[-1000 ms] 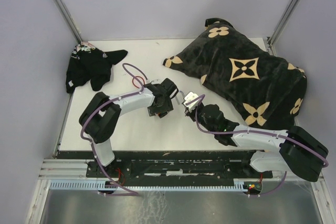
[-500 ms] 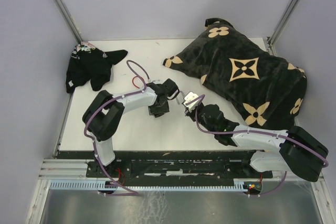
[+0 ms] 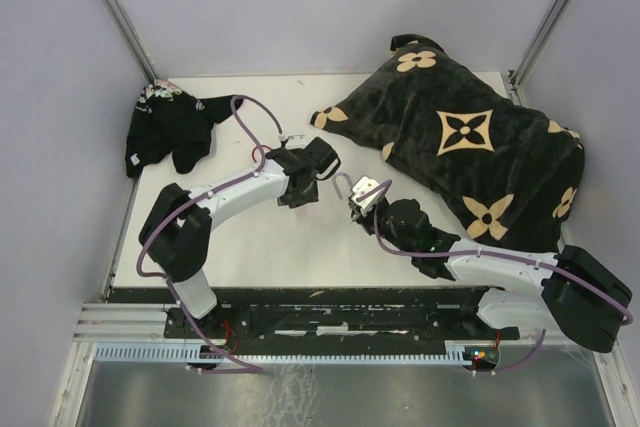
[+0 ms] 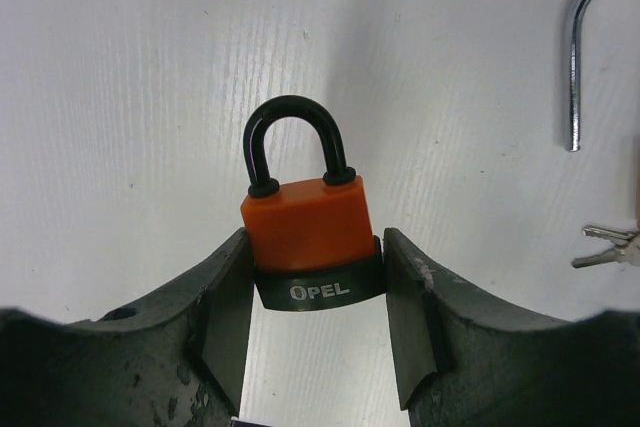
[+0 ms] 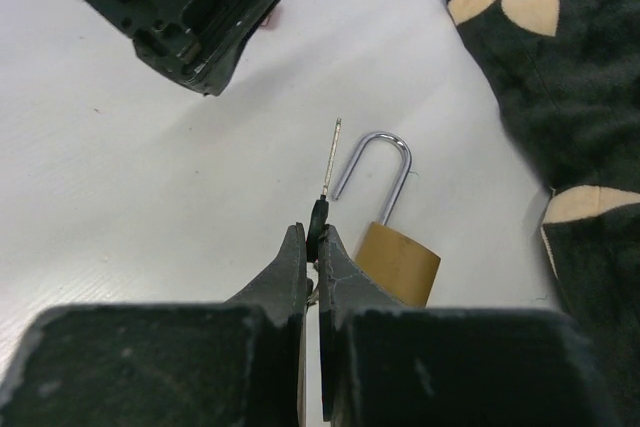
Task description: Unlock with the key
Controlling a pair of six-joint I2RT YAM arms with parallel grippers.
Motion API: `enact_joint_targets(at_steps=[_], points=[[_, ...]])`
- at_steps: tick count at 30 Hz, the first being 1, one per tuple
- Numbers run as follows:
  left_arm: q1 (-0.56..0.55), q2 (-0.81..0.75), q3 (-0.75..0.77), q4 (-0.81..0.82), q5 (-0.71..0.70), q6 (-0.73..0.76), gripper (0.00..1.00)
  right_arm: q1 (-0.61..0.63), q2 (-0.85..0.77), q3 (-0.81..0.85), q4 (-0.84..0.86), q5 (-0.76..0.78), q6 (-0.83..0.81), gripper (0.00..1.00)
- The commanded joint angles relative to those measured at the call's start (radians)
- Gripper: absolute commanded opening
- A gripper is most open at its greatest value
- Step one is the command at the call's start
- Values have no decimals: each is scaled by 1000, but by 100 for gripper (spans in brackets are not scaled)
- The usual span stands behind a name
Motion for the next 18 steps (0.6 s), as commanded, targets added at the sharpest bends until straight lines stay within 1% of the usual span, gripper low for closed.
enact_joint_targets(at_steps=[1,5,10,14,18], points=[[-2,-70,71,-13,-48,60,35,1,-38,52,-24,-94,76,2],[3,-105,92,-21,-23,77,35,2,-27,64,-29,-187,193,2],[17,-151,93,-3,20,88,34,2,-4,64,2,-275,292,2],[22,-171,103,8,54,86,34,0,37,49,86,-326,368,2],[23,-194,105,25,76,76,33,0,111,56,204,-394,447,2]])
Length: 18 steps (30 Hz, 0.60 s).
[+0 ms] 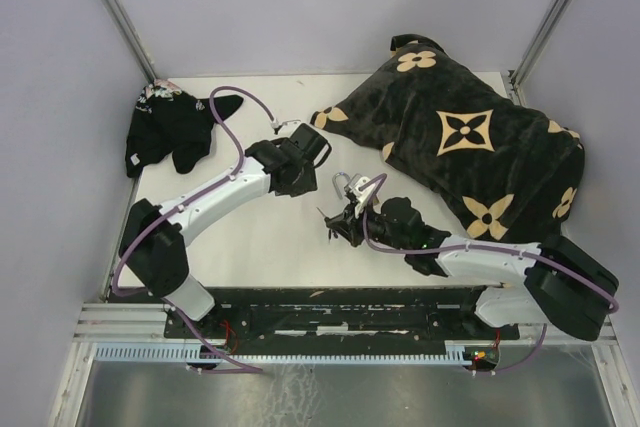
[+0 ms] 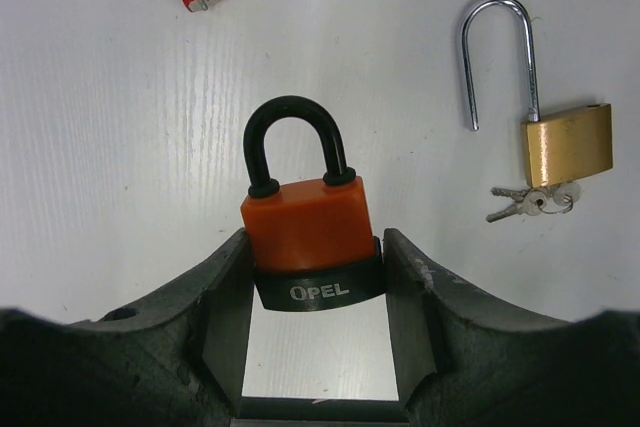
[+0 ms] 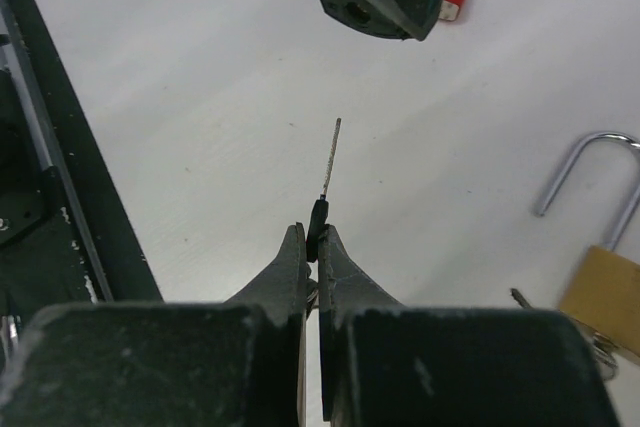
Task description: Unlock with the key
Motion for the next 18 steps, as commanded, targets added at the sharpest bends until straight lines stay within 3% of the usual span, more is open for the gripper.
enact_joint_targets(at_steps=[1,11,18], points=[[5,-64,52,45,26,25,34,-1,66,36,197,-98,126,2],[4,-110,19,85,57,3,32,-76,266,23,577,-158,364,2],[4,-119,6,104,60,0,32,-116,350,46,692,-209,461,2]])
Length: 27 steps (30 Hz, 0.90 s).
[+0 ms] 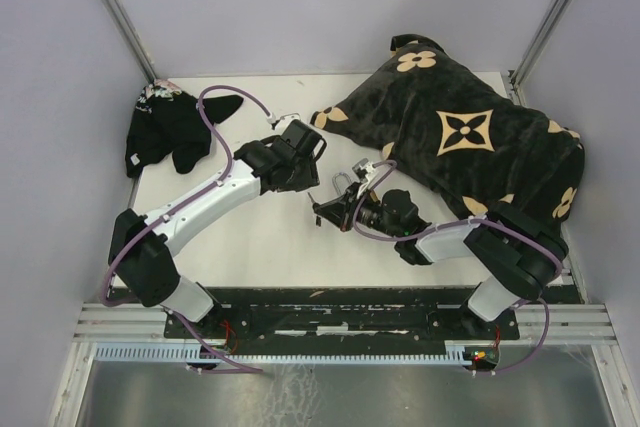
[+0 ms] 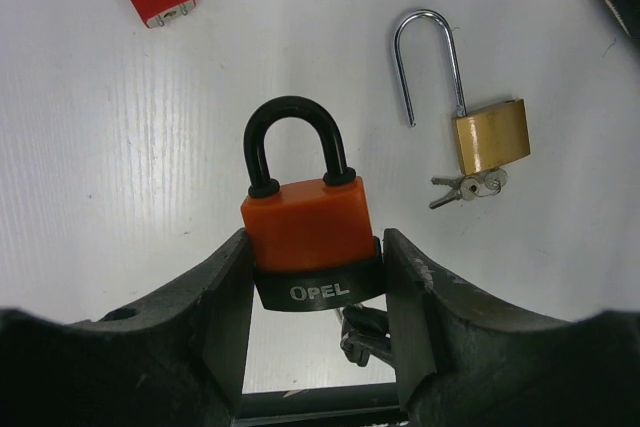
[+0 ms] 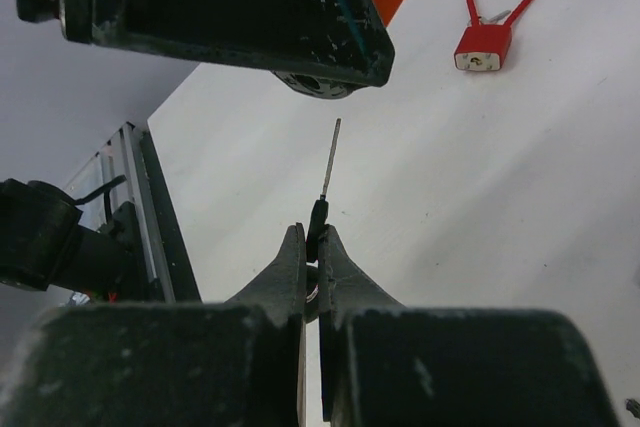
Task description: Unlock with the key
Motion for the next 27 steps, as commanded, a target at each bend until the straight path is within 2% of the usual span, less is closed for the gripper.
enact_joint_targets(at_steps=[1,7,19,27], points=[[4,-41,5,63,-2,2,32,-14,27,47,183,-54,92,2],[3,-42,0,69,-4,1,31,-24,52,60,231,-104,122,2],[5,-64,-22,85,-3,-10,30,-59,90,42,280,-81,182,2],[4,-65,-21,85,-15,-16,30,-62,106,44,284,-130,194,2]])
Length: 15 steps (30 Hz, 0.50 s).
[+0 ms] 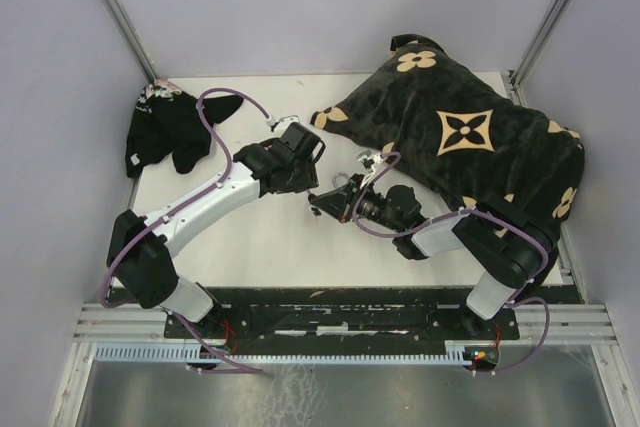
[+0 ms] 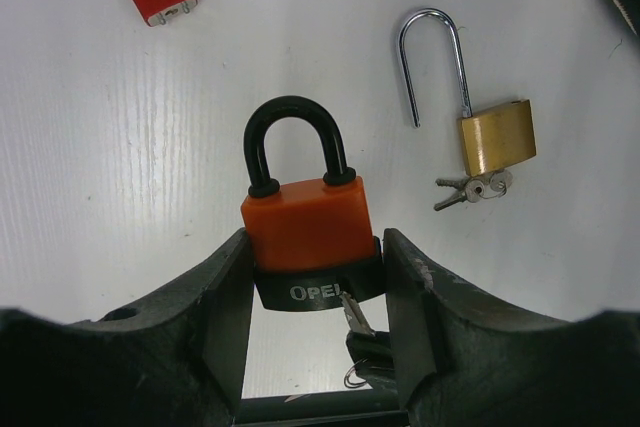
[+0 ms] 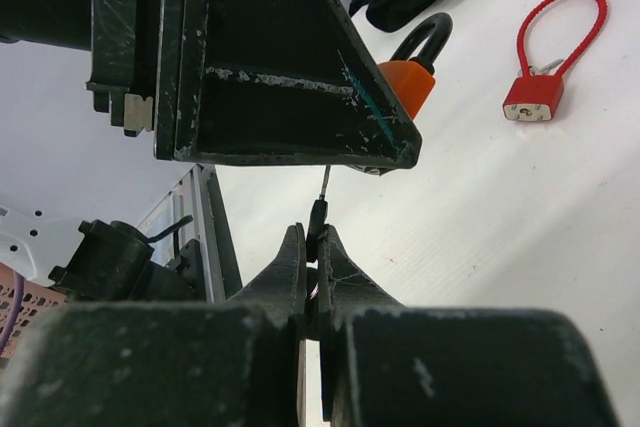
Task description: Unlock with the key
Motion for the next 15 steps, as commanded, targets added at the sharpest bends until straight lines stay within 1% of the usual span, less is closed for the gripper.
enact_joint_targets(at_steps=[1,8,15], points=[[1,-54,13,53,-18,-15,30,-4,13,11,72,-53,21,2],[3,-57,12,57,-28,-19,30,-3,17,16,41,-108,20,2],[2,-66,3,64,-28,-23,30,-3,22,12,15,-61,21,2]])
